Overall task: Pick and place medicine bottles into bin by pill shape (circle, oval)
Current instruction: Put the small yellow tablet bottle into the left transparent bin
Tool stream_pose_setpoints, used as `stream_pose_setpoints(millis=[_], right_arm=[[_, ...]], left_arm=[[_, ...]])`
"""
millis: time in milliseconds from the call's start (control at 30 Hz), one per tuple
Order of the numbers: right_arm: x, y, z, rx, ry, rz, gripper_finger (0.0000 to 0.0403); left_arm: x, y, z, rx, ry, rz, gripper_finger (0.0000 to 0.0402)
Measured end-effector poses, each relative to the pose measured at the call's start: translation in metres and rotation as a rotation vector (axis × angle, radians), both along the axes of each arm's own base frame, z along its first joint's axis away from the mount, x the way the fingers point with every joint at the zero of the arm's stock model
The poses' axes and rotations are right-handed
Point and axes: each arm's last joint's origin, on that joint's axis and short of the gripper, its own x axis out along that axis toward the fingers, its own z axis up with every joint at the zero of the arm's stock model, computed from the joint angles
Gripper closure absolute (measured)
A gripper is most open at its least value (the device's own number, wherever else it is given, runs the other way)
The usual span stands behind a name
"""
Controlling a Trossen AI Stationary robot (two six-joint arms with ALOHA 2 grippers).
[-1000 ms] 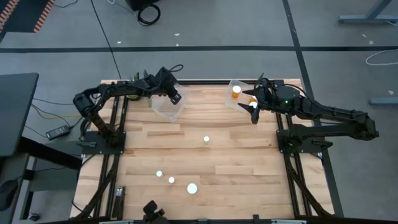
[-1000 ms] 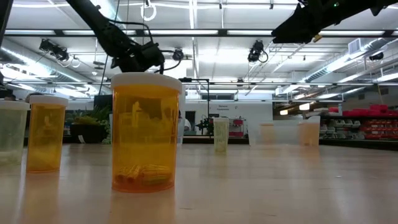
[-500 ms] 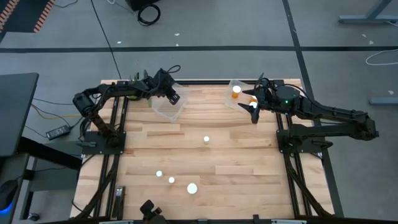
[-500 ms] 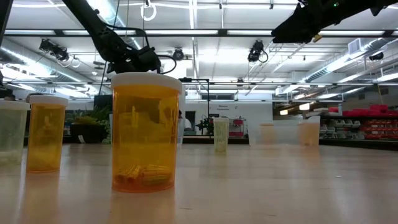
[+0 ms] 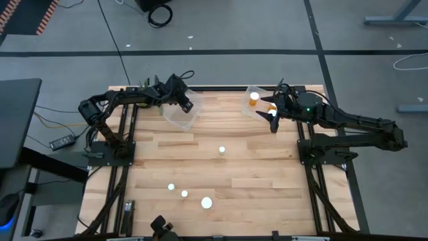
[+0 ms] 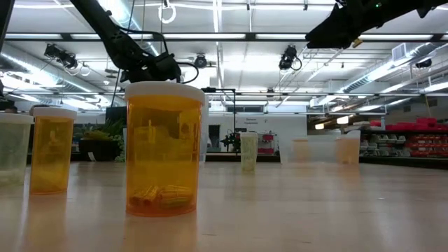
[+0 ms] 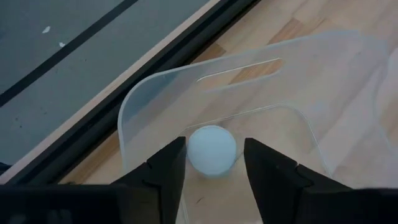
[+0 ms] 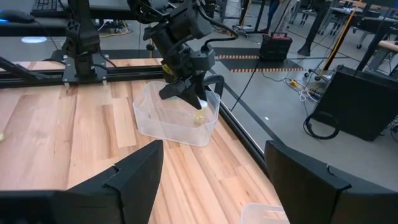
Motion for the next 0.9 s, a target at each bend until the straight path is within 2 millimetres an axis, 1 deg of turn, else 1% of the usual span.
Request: stream_pose_setpoints(millis=[267, 533, 633, 733, 900], right_arm=[[0.0, 0.0, 0.0, 0.0, 0.0, 0.001, 0.0116], [0.0, 0.0, 0.0, 0.001, -0.001, 0.007, 0.0116], [0.0, 0.0, 0.0, 0.001, -0.001, 0.008, 0.0116], [0.0, 0.0, 0.0, 0.0, -0.001, 0.007, 0.0116], [0.0, 0.0, 0.0, 0.0, -0.002, 0.007, 0.0116]], left_arm=[[-0.001, 0.0, 0.002, 0.022, 0.014, -0.006, 0.0197], [0.001, -0.005, 0.018, 0.081, -0.02, -0.034, 0.0186], [0.004, -0.012, 0.027, 0.094, -0.052, -0.073, 0.0187], [0.011, -0.024, 0.034, 0.07, -0.11, -0.161, 0.0191], [0.029, -0.051, 0.034, -0.009, -0.166, -0.303, 0.0197]])
